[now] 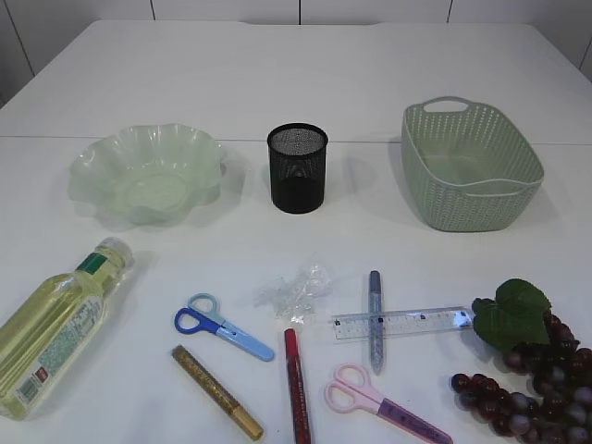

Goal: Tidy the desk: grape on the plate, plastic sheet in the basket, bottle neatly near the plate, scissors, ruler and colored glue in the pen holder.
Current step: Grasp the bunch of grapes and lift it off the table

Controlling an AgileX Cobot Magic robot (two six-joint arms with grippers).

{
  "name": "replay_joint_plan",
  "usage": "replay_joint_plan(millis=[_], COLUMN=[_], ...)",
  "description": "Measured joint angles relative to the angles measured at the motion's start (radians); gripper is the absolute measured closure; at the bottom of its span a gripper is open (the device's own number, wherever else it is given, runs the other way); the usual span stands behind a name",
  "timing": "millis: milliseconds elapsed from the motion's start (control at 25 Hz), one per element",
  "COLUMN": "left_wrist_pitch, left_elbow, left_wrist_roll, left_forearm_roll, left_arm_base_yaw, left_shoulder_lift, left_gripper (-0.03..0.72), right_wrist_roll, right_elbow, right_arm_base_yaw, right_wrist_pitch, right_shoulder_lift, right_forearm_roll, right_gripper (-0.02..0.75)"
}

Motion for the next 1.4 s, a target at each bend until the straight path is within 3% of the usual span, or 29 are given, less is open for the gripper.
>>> replay_joint_plan(millis=[280, 520, 960, 1400], left_wrist_pitch=[-0.277, -0.316, -0.162, -0.049], left_elbow=[0.0, -0.01, -0.128, -0.206], left_wrist_roll=[0.0, 0.0, 0.032, 0.166], left_forearm_roll=[-0.06, -0.147, -0.195, -0.335], left_arm_base_yaw=[0.0, 0.0, 0.0, 0.0], left_shoulder_lift=[0.35, 0.596, 0.891, 1.023], left_gripper=[0.202, 0.202, 0.203, 0.203], right_wrist_roll=[0.003, -0.007, -0.18, -0.32], right_elbow=[-0.077, -0.14, -0.31, -0.318], right_arm_base_yaw=[0.0, 0.002, 0.034, 0.034], right_wrist_pitch=[-0.134, -0.114, 0.013, -0.08], right_shoulder_lift=[0.43, 0.694, 1.213, 1.449], right_forearm_roll=[0.009, 0.061, 0.075, 0.102], right_gripper=[0.161, 0.161, 0.161, 0.116])
